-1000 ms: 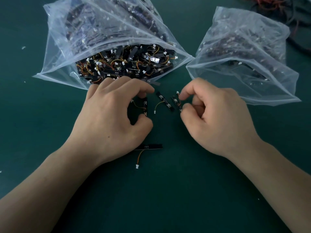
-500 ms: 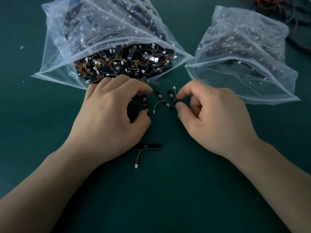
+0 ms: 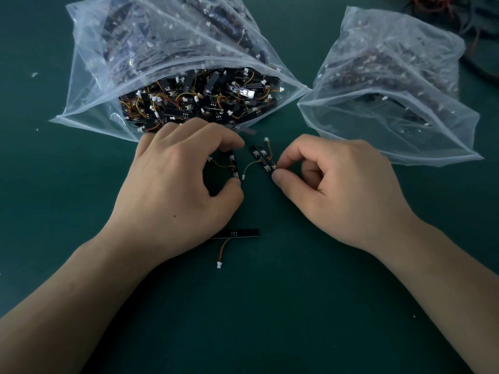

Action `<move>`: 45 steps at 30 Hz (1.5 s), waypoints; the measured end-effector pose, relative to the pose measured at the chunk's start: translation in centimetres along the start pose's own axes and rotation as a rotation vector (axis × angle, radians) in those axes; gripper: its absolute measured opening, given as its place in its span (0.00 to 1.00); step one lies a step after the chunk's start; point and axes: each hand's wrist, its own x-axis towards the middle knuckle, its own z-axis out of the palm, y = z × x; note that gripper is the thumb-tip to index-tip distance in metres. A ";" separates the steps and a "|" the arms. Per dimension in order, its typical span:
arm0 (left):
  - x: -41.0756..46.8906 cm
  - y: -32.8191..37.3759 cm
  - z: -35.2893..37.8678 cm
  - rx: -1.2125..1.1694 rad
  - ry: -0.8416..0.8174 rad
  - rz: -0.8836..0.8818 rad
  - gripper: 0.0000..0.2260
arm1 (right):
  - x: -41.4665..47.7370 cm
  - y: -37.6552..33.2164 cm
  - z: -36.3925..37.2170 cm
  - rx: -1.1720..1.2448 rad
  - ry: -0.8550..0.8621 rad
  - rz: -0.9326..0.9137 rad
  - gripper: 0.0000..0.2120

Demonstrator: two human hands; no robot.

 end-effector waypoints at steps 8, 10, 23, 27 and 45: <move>0.0 -0.2 0.1 0.007 0.001 0.003 0.18 | 0.0 0.2 0.0 0.058 -0.041 -0.071 0.07; 0.0 -0.2 0.1 0.009 0.008 0.005 0.18 | 0.0 0.3 0.0 0.057 -0.049 -0.089 0.07; -0.1 -0.5 0.5 -0.021 0.037 0.022 0.08 | 0.0 0.5 -0.2 0.075 -0.116 -0.131 0.12; 0.1 -0.7 0.5 -0.073 0.062 0.020 0.06 | 0.0 0.3 -0.2 0.066 -0.146 -0.184 0.12; -0.1 -0.7 0.5 -0.135 0.127 -0.021 0.03 | 0.1 0.1 0.2 0.039 0.028 0.002 0.05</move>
